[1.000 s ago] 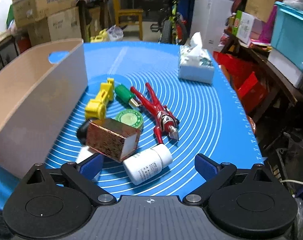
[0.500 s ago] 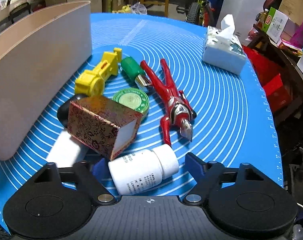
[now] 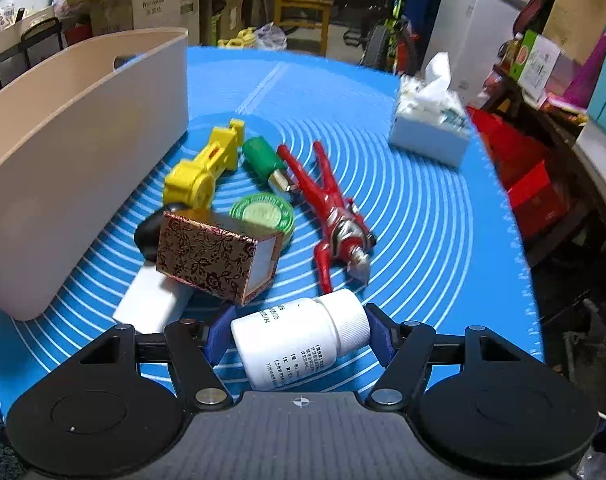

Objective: Organize rigid objects
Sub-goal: 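Lift the white pill bottle with the right gripper and drop it into the basket, then grasp the pink floral box with the right gripper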

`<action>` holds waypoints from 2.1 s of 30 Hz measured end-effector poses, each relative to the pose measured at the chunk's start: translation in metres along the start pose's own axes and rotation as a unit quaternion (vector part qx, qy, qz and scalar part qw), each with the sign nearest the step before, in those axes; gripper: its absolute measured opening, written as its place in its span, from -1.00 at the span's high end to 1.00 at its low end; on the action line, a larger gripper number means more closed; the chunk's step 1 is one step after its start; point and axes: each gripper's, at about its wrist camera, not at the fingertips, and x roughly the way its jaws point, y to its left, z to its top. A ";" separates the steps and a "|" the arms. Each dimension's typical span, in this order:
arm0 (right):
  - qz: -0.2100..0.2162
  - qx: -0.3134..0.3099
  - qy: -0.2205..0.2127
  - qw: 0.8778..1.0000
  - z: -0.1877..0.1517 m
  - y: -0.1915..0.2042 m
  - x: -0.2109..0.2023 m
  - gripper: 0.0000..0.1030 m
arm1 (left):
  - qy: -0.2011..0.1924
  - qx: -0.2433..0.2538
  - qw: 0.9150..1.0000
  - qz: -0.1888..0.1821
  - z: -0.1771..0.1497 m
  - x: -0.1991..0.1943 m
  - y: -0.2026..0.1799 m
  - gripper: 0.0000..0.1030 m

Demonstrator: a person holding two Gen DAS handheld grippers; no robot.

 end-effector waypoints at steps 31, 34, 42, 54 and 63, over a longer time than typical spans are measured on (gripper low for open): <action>0.106 -0.056 -0.106 0.987 0.141 0.169 -0.028 -0.37 | 0.001 0.005 1.000 0.005 0.000 0.002 -0.002 0.88; 0.103 -0.083 -0.068 0.989 0.141 0.191 -0.011 -0.37 | 0.001 0.007 1.000 0.005 0.000 0.002 -0.002 0.88; 0.085 -0.126 0.018 0.988 0.132 0.226 0.025 -0.37 | 0.002 0.008 1.000 0.005 -0.001 0.002 -0.004 0.88; 0.092 -0.074 -0.044 0.992 0.124 0.185 -0.018 -0.58 | 0.004 0.010 1.000 0.005 -0.001 0.002 -0.005 0.88; 0.054 -0.012 -0.086 0.995 0.109 0.115 -0.054 -0.65 | 0.004 0.013 1.000 0.004 -0.001 0.003 -0.004 0.87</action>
